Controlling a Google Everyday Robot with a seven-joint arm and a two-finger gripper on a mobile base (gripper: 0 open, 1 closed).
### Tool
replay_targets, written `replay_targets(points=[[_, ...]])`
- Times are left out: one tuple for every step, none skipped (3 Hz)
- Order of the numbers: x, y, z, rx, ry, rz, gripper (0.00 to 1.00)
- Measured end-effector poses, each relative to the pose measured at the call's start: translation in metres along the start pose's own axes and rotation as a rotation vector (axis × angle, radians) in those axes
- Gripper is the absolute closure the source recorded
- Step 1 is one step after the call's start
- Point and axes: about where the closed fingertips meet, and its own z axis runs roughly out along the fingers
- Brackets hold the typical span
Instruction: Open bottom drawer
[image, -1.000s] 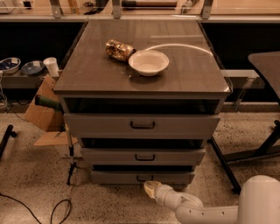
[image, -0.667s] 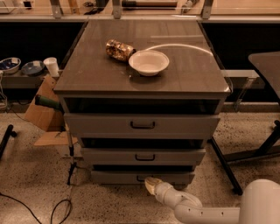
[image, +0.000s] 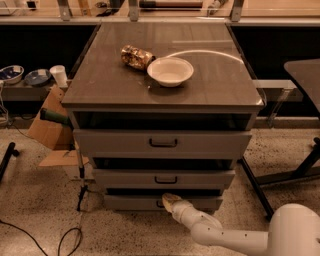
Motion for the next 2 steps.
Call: replay_targets(points=[[-0.010, 0.000, 0.023, 0.009, 0.017, -0.009, 1.00], [-0.019, 0.003, 0.049, 0.022, 0.041, -0.014, 1.00]])
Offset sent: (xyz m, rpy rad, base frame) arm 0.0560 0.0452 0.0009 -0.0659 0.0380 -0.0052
